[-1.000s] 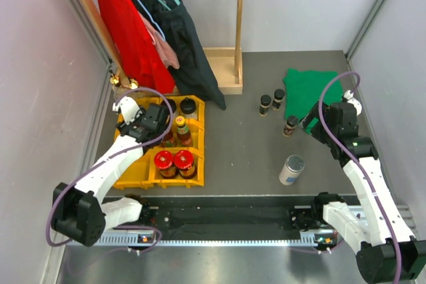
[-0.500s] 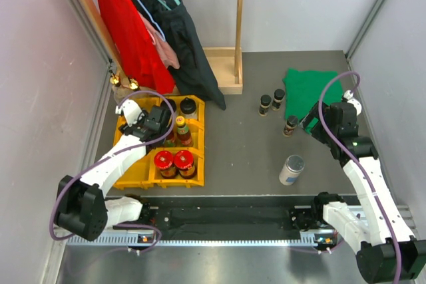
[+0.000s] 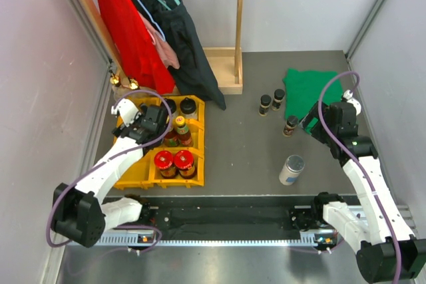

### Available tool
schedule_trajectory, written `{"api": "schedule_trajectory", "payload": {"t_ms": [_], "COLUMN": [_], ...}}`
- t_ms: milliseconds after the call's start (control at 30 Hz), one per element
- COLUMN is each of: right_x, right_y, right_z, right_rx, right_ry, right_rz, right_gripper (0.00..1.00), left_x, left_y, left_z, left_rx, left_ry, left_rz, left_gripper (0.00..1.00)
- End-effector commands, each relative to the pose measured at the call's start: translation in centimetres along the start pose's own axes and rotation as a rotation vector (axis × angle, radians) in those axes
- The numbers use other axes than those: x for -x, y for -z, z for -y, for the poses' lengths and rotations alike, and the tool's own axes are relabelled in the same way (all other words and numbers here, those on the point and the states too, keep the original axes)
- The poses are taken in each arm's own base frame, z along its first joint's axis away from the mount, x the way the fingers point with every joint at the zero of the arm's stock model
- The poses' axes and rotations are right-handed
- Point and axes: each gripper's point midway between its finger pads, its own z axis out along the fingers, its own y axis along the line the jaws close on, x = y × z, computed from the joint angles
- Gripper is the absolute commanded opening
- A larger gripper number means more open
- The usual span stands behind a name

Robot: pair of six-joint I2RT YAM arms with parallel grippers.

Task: Organize the condiment bottles
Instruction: Place the bottle in the storage box.

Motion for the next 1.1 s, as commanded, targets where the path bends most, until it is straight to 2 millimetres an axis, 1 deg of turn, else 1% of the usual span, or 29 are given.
{"api": "schedule_trajectory", "payload": {"t_ms": [0,267,300,367,400,433,500,533,600,633,667,700,733,767,800,833,867,900,933,967,1067], "right_x": [0.7,0.6,0.7,0.7,0.7,0.7,0.7,0.7,0.7,0.7,0.7,0.8,0.9,0.8,0.8,0.9,0.8,0.8,0.8,0.8,0.8], "right_y": [-0.2,-0.1,0.0,0.0,0.1,0.1,0.1,0.2,0.2,0.3,0.4,0.4,0.4,0.4,0.4,0.4,0.4,0.4,0.4,0.3,0.5], "right_z": [-0.2,-0.3,-0.3,-0.4,-0.4,-0.4,-0.4,-0.5,-0.6,-0.7,-0.7,-0.8,-0.9,-0.9,-1.0,-1.0,-1.0,-1.0,-1.0,-0.8,-0.7], "right_rx": [0.016,0.020,0.020,0.025,0.024,0.025,0.028,0.031,0.037,0.043,0.045,0.047,0.053,0.056,0.060,0.057,0.058,0.057,0.055,0.049,0.043], "right_ry": [-0.009,-0.008,-0.011,-0.009,-0.008,-0.006,-0.002,-0.002,0.001,0.005,0.008,0.009,0.010,0.012,0.012,0.011,0.015,0.016,0.018,0.019,0.025], "right_rz": [0.026,0.026,0.029,0.028,0.028,0.025,0.025,0.025,0.024,0.022,0.022,0.025,0.028,0.024,0.024,0.025,0.022,0.021,0.021,0.020,0.020], "right_gripper": [0.94,0.94,0.94,0.94,0.94,0.94,0.95,0.97,0.99,0.99,0.99,0.99,0.99,0.99,0.99,0.99,0.99,0.99,0.99,0.99,0.99], "left_x": [4.0,7.7,7.8,8.7,9.0,9.1,9.8,10.1,10.6,11.2,11.2,11.2,11.7,11.2,10.8,10.9,9.8,9.6,8.7,8.1,5.8], "left_y": [1.4,3.8,4.1,5.0,5.5,5.9,7.1,7.9,9.1,9.9,10.3,11.0,12.0,12.5,13.5,14.4,16.2,17.2,17.8,20.0,22.5], "left_z": [-0.2,-0.7,-0.6,-0.1,1.1,1.5,2.6,3.6,4.4,4.8,5.4,6.0,6.8,7.7,8.7,9.4,11.0,11.7,12.6,13.8,15.9], "left_rx": [-0.006,-0.067,-0.087,-0.153,-0.224,-0.265,-0.369,-0.442,-0.505,-0.542,-0.563,-0.600,-0.646,-0.680,-0.727,-0.763,-0.838,-0.876,-0.899,-0.993,-1.131], "left_ry": [0.097,0.179,0.188,0.191,0.206,0.169,0.154,0.132,0.113,0.095,0.072,0.033,0.019,-0.021,-0.056,-0.085,-0.131,-0.171,-0.205,-0.227,-0.323], "left_rz": [0.078,0.116,0.108,0.104,0.089,0.091,0.094,0.084,0.083,0.085,0.080,0.080,0.074,0.056,0.046,0.048,0.035,0.052,0.051,0.052,0.021], "left_gripper": [0.99,0.99,0.99,0.98,0.97,0.96,0.95,0.94,0.94,0.93,0.94,0.93,0.93,0.93,0.92,0.92,0.92,0.92,0.93,0.93,0.93]}}
